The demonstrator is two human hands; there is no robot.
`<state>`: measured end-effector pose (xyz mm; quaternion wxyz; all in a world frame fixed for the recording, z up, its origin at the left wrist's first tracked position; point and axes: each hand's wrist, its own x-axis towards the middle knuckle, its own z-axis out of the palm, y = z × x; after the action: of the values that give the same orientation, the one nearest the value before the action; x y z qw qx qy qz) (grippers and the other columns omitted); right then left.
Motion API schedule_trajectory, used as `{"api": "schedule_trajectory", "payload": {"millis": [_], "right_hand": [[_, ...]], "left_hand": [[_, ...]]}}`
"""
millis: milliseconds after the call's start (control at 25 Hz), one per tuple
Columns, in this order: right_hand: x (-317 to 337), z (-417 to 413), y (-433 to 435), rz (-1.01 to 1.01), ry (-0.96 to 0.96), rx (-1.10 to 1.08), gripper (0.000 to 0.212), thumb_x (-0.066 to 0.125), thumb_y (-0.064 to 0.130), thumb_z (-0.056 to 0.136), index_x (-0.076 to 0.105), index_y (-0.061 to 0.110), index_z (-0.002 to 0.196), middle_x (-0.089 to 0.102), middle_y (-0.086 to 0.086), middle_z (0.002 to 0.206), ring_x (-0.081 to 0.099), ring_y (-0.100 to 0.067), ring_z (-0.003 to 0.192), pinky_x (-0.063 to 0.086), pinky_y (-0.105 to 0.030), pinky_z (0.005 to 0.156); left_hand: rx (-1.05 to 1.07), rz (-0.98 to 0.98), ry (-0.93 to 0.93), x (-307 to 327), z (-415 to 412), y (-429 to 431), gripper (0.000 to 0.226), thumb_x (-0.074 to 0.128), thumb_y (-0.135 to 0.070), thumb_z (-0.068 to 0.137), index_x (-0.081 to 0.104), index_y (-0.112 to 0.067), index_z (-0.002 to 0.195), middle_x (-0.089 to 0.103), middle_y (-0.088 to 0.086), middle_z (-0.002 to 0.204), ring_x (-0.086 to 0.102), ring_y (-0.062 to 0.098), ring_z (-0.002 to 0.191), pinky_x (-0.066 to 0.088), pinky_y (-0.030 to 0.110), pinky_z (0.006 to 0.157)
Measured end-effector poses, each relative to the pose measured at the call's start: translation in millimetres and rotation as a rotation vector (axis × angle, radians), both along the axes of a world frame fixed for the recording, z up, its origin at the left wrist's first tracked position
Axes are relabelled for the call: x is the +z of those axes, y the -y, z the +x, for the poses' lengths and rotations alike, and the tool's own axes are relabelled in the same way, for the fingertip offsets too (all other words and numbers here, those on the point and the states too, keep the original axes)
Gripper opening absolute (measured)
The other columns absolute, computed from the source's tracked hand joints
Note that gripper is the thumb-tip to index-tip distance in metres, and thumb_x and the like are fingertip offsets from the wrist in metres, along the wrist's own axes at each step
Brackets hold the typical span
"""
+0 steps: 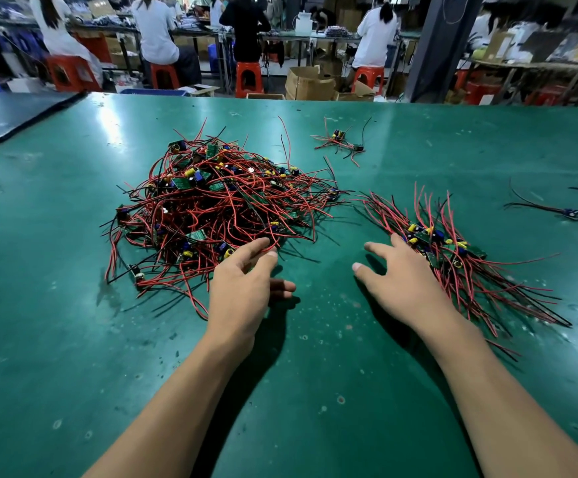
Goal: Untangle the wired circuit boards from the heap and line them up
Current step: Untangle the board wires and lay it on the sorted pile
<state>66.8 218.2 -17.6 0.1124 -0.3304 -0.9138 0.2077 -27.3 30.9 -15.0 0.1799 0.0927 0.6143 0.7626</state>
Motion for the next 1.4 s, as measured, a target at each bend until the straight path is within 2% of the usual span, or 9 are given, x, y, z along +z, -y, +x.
{"api": "schedule_trajectory", "payload": {"millis": [200,400,640,800,920,1040,1160,1240,1400], "right_hand": [[-1.6,3.1,-4.6,0.014,-0.002,0.003,0.058,0.062,0.043,0.094,0.051,0.019,0.146,0.016,-0.017,0.165,0.024,-0.030,0.149,0.024,-0.038,0.118],[2.9,-1.9,19.3,0.019,-0.284,0.207,0.036,0.071,0.026,0.090,0.070,0.012,0.123,0.059,-0.007,0.135,0.053,-0.021,0.127,0.032,-0.024,0.109],[1.4,-0.8,43.0,-0.086,-0.273,0.463,0.070,0.059,0.043,0.074,0.057,0.019,0.140,0.066,-0.004,0.122,0.057,-0.026,0.115,0.044,-0.049,0.100],[7.2,-2.6,46.6,-0.286,-0.308,0.581,0.067,0.050,0.042,0.076,0.055,0.031,0.142,0.066,-0.004,0.110,0.065,-0.022,0.104,0.051,-0.050,0.092],[4.6,-6.3,51.3,-0.352,-0.258,0.574,0.058,0.051,0.023,0.083,0.054,0.023,0.141,0.069,0.002,0.089,0.068,-0.012,0.086,0.055,-0.036,0.078],[-10.7,-6.4,53.5,-0.404,-0.250,0.458,0.037,0.045,-0.005,0.096,0.044,-0.011,0.133,0.061,0.015,0.046,0.060,0.010,0.049,0.046,-0.008,0.050],[-4.1,-4.9,57.3,-0.570,-0.381,0.422,0.040,0.048,0.013,0.094,0.059,-0.002,0.130,0.072,0.003,0.075,0.070,-0.006,0.076,0.054,-0.021,0.067],[3.3,-3.8,62.7,-0.461,-0.476,0.511,0.048,0.057,0.029,0.077,0.072,0.005,0.115,0.073,-0.006,0.099,0.070,-0.022,0.095,0.057,-0.033,0.082],[-5.2,-11.9,48.2,-0.482,-0.639,0.199,0.022,0.076,0.021,0.084,0.075,0.017,0.106,0.076,0.001,0.096,0.070,-0.010,0.086,0.058,-0.036,0.084]], "left_hand": [[-0.015,-0.029,-0.017,-0.6,-0.1,0.3,0.023,0.057,-0.008,0.097,0.062,-0.016,0.118,0.067,0.002,0.110,0.068,0.022,0.057,0.056,0.029,0.053],[-0.051,-0.119,-0.164,0.3,6.3,0.8,0.018,0.060,-0.011,0.095,0.074,-0.021,0.095,0.075,-0.001,0.095,0.068,0.016,0.069,0.057,0.031,0.062],[-0.407,-0.080,-0.320,4.3,36.5,-7.8,0.014,0.063,-0.016,0.090,0.073,-0.025,0.087,0.063,-0.001,0.064,0.052,0.012,0.049,0.040,0.023,0.047],[-0.600,0.033,-0.154,12.0,37.5,-4.2,0.008,0.065,-0.022,0.082,0.073,-0.021,0.080,0.060,0.003,0.063,0.048,0.017,0.050,0.033,0.025,0.049],[-0.711,0.070,-0.059,16.6,30.7,4.0,0.009,0.068,-0.021,0.082,0.076,-0.018,0.083,0.059,0.000,0.062,0.043,0.011,0.048,0.029,0.022,0.048],[-0.794,0.097,0.012,19.1,29.2,5.9,0.013,0.067,-0.021,0.085,0.077,-0.016,0.090,0.058,0.002,0.061,0.040,0.007,0.040,0.029,0.016,0.039],[-0.822,0.088,0.028,17.0,29.6,4.8,0.016,0.067,-0.024,0.084,0.077,-0.019,0.096,0.063,0.005,0.067,0.043,0.008,0.038,0.028,0.018,0.040],[-0.757,0.112,0.090,14.8,29.0,2.1,0.020,0.071,-0.019,0.081,0.076,-0.021,0.100,0.065,0.003,0.070,0.048,0.010,0.041,0.032,0.019,0.042],[-0.438,-0.086,-0.133,5.4,24.6,0.3,0.005,0.070,-0.010,0.087,0.066,-0.008,0.088,0.057,0.002,0.060,0.050,0.014,0.041,0.038,0.019,0.043]]}}
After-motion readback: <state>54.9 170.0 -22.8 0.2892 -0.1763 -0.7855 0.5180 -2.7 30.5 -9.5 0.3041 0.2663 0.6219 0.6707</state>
